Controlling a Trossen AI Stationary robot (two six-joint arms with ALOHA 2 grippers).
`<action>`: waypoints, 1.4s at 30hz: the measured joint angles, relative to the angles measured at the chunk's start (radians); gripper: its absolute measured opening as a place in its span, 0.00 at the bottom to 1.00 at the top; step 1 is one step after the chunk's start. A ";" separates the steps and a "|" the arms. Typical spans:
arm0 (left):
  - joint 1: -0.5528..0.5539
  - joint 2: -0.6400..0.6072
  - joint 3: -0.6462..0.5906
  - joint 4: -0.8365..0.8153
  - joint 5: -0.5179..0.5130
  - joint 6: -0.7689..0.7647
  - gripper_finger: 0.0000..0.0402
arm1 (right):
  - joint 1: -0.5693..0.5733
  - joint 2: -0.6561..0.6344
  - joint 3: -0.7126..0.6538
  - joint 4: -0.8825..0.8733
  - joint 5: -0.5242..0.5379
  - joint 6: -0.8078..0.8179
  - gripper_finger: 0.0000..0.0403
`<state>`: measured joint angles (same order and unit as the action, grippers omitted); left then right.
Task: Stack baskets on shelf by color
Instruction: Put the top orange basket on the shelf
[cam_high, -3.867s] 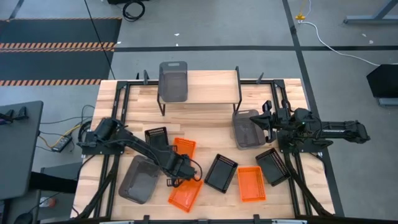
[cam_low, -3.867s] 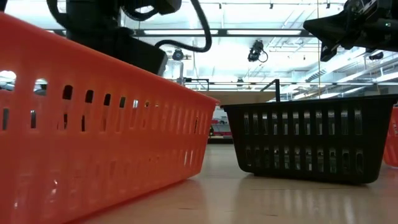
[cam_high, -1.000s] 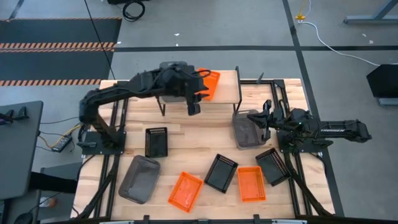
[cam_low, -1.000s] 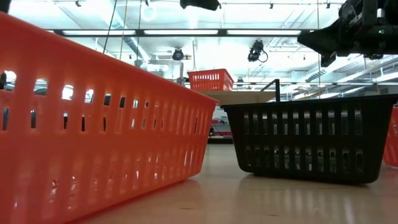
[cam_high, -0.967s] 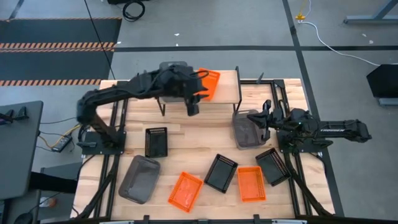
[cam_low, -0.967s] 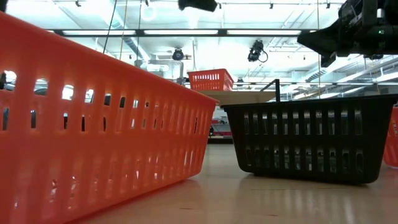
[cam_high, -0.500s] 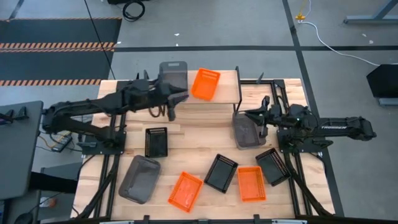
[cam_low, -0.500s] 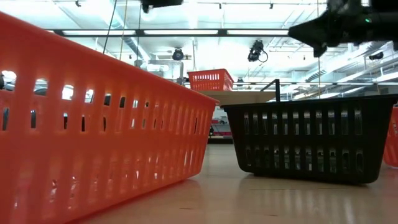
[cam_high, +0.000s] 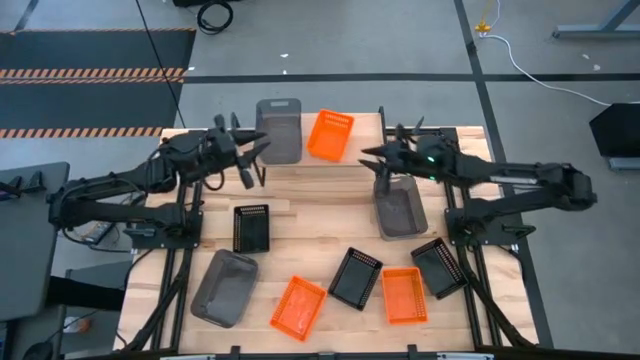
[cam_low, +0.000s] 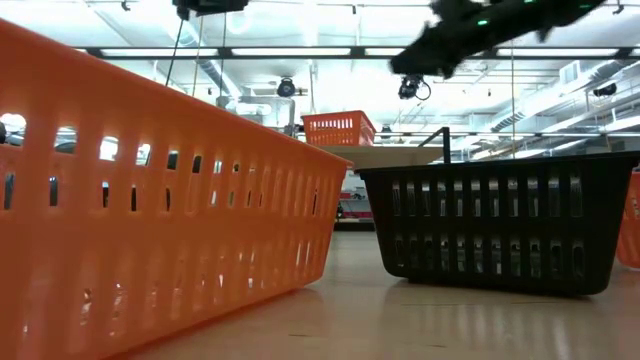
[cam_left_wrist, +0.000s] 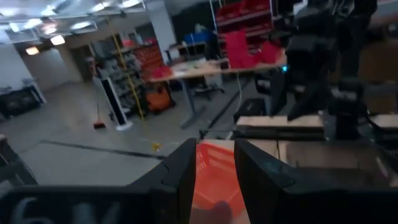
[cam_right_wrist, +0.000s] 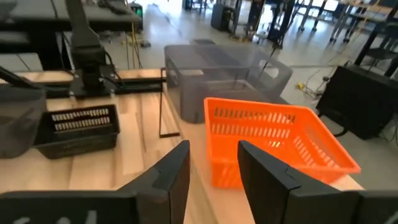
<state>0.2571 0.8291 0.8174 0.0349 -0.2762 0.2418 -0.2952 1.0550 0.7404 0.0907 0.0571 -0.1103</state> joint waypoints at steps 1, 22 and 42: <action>0.013 -0.015 -0.015 0.014 0.000 0.002 0.29 | -0.008 0.041 0.029 -0.003 -0.009 -0.003 0.35; 0.042 -0.251 -0.148 -0.056 0.000 -0.055 0.29 | -0.028 0.656 0.770 -0.620 0.002 -0.060 0.35; 0.042 -0.254 -0.148 -0.088 0.006 -0.076 0.29 | -0.069 0.711 0.782 -0.653 -0.006 -0.150 0.13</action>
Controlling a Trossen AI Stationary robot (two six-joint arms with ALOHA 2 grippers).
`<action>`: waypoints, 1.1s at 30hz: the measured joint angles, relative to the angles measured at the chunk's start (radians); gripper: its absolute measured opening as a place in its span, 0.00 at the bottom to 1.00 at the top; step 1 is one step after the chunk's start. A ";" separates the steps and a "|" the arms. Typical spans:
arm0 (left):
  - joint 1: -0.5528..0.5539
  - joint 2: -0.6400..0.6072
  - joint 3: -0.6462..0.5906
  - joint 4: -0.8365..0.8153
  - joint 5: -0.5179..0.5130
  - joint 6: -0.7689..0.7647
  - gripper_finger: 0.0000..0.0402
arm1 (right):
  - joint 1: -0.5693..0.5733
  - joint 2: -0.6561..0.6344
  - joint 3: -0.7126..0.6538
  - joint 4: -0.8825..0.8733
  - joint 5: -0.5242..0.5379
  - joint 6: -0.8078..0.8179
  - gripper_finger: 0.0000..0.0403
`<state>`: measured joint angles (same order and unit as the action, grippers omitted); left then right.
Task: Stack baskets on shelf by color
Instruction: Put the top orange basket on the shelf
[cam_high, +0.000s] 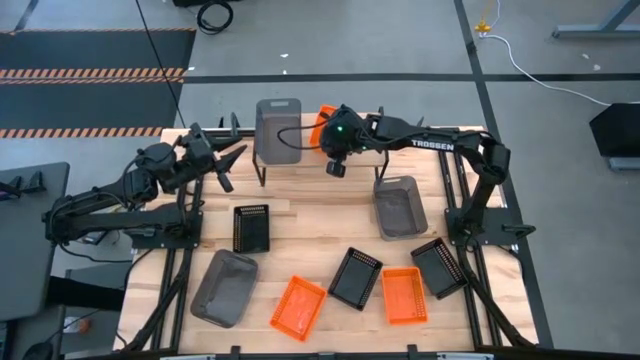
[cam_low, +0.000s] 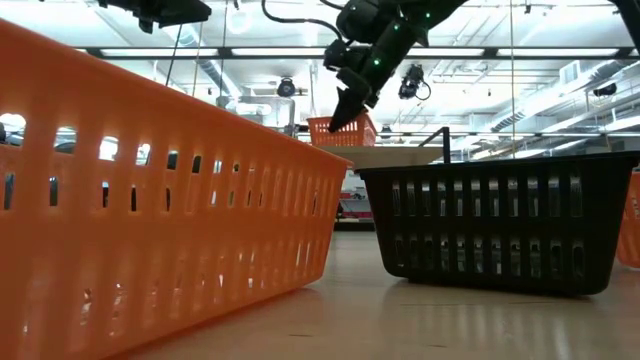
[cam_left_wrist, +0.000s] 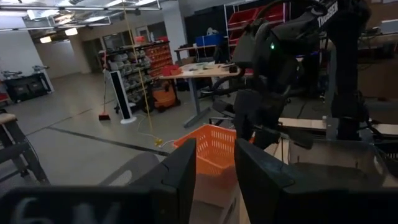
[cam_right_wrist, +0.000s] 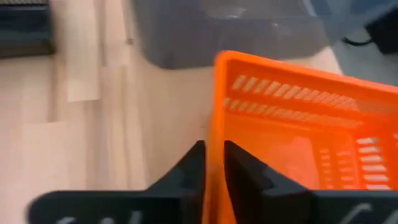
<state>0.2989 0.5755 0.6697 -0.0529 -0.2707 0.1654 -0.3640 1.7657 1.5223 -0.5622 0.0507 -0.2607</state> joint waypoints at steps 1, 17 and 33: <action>0.000 0.000 0.000 0.000 0.000 0.000 0.29 | 0.002 0.000 0.000 0.001 -0.015 -0.006 0.10; 0.000 0.000 0.001 -0.004 0.000 0.002 0.29 | 0.009 -0.001 0.002 -0.038 -0.054 -0.122 0.04; 0.000 0.000 0.001 -0.005 0.000 0.002 0.29 | 0.004 0.000 0.010 -0.041 -0.071 -0.190 0.04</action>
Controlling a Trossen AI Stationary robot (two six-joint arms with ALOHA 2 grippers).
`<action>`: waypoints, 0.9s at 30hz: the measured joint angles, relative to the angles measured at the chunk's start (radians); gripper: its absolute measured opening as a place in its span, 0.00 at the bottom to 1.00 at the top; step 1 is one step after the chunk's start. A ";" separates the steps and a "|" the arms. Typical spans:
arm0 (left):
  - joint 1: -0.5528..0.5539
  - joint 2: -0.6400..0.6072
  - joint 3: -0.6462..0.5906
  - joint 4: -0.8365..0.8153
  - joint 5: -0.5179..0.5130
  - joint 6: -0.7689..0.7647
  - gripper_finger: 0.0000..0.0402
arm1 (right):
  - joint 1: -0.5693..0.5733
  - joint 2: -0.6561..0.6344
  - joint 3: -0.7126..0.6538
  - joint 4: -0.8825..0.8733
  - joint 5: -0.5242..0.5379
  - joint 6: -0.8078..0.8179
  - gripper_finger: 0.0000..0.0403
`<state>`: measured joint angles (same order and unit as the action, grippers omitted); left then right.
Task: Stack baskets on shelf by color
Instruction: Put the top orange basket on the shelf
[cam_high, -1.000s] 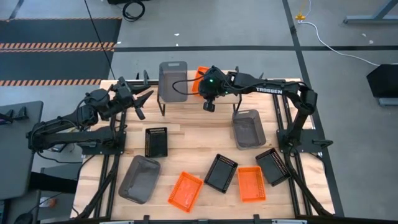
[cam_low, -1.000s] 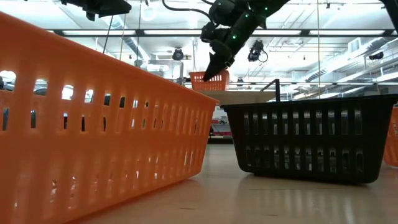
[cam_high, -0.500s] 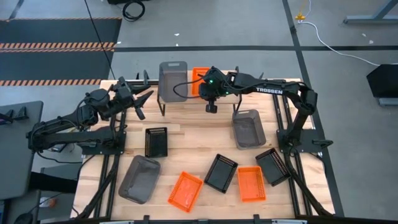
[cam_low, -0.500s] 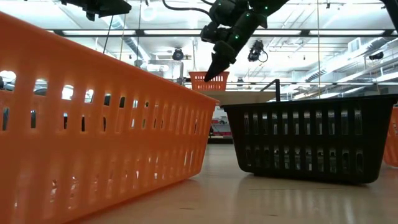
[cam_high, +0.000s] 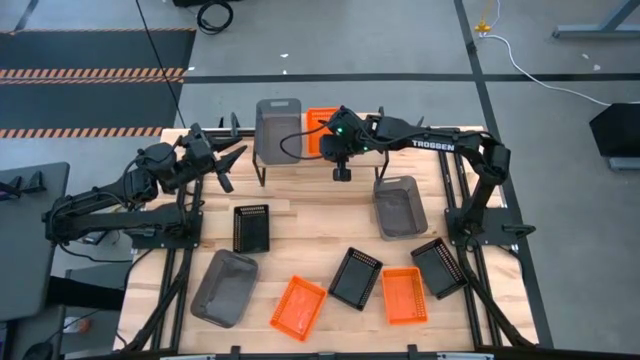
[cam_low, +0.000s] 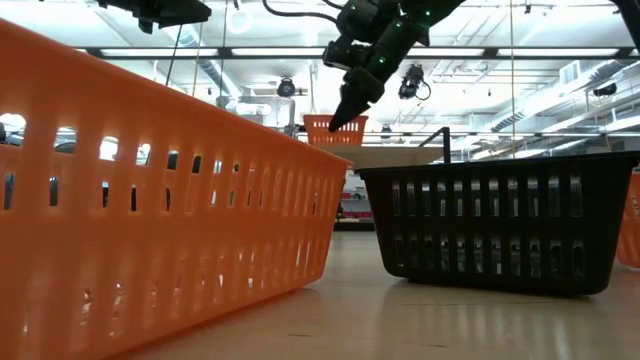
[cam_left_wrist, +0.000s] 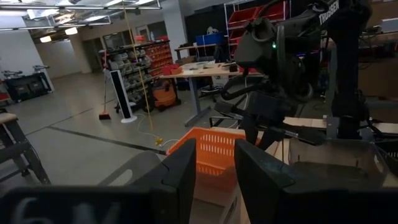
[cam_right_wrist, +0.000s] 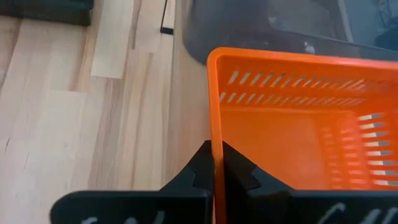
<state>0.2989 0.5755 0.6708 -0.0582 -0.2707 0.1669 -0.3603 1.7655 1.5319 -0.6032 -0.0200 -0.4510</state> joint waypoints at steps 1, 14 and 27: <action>0.000 0.000 0.000 0.000 0.000 0.000 0.29 | 0.000 0.000 0.004 0.000 -0.001 0.005 0.04; 0.000 0.000 0.000 0.000 0.000 0.000 0.29 | 0.000 0.002 0.029 0.004 -0.035 0.033 0.04; 0.000 0.000 0.000 0.000 0.000 0.000 0.29 | 0.000 0.002 0.030 0.007 -0.035 0.041 0.15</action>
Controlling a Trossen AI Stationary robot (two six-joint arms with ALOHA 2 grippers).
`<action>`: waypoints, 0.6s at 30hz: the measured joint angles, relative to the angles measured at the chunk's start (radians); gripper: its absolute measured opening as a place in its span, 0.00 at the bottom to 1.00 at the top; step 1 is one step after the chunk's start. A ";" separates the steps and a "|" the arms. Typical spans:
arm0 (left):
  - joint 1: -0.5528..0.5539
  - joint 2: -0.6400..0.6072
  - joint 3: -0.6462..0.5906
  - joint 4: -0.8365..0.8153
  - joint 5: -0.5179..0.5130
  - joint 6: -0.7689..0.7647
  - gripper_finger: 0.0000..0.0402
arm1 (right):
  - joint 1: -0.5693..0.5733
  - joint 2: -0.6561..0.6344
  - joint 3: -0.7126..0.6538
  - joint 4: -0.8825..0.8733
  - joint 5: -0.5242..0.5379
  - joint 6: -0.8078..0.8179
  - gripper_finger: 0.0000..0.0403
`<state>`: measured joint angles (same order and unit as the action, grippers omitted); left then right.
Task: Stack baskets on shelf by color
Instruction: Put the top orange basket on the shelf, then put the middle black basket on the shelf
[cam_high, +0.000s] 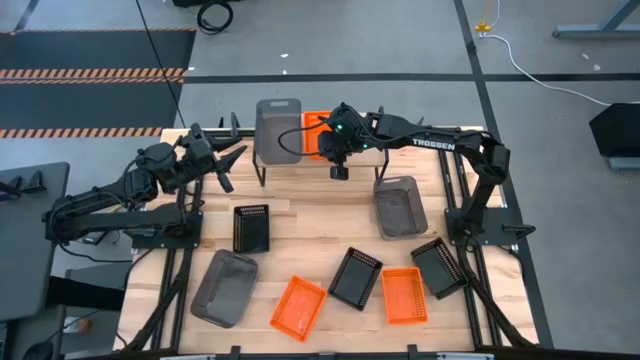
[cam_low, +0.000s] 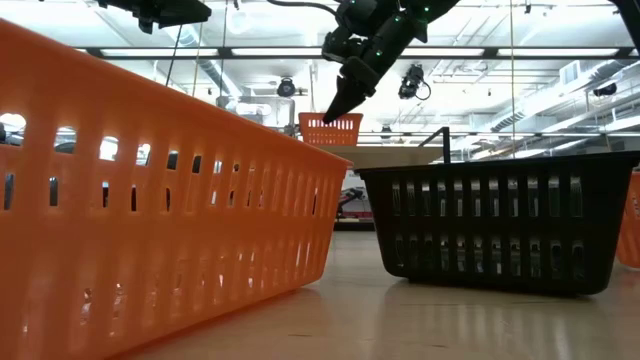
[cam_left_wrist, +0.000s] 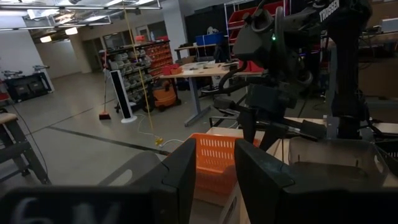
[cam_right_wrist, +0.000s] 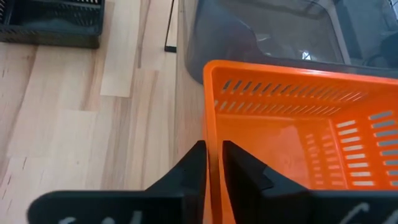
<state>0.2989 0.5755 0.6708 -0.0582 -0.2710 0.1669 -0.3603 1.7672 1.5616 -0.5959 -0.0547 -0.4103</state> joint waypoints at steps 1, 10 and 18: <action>0.000 0.000 0.000 0.000 0.000 0.000 0.29 | 0.000 0.000 0.000 0.001 0.000 0.000 0.16; 0.000 0.000 0.000 0.000 0.000 0.000 0.29 | 0.000 0.000 0.000 0.018 0.000 0.001 0.24; 0.000 0.000 0.000 -0.008 0.000 0.000 0.29 | 0.007 -0.001 0.000 0.042 0.030 0.000 0.29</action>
<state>0.2991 0.5758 0.6708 -0.0666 -0.2710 0.1669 -0.3538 1.7660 1.5620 -0.5537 -0.0252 -0.4101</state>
